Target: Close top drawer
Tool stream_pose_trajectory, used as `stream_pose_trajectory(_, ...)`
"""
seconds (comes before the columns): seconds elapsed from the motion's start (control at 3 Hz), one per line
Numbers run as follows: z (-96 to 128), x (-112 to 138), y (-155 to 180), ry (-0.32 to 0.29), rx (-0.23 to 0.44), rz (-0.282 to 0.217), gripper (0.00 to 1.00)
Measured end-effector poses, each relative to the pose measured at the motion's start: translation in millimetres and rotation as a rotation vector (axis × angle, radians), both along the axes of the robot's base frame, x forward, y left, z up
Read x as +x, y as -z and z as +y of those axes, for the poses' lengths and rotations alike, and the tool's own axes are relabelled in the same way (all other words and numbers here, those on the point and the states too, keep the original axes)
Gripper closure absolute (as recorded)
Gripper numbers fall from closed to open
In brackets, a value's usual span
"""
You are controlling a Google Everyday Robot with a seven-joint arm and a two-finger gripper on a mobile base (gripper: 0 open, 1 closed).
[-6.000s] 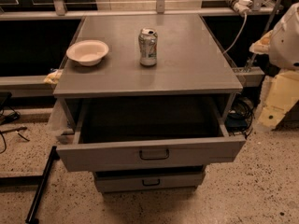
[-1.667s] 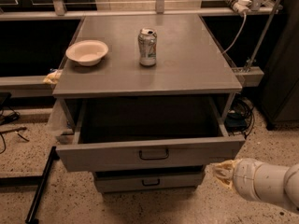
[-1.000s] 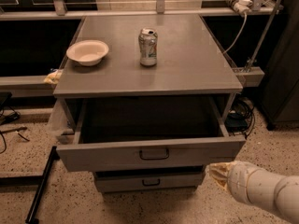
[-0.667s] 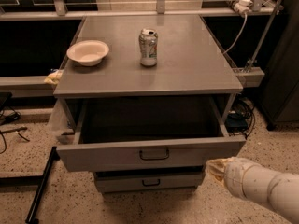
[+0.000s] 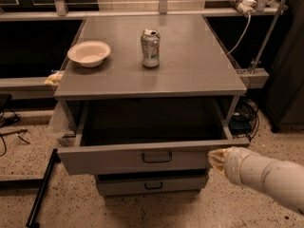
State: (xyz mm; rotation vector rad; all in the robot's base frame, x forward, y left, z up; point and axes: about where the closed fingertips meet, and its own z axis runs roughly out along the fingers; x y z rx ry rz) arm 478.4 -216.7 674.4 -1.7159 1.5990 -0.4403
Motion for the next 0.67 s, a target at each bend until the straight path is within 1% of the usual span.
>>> stream_pose_trajectory(0.67,-12,52,5,0.042,0.002,0.034,1.0)
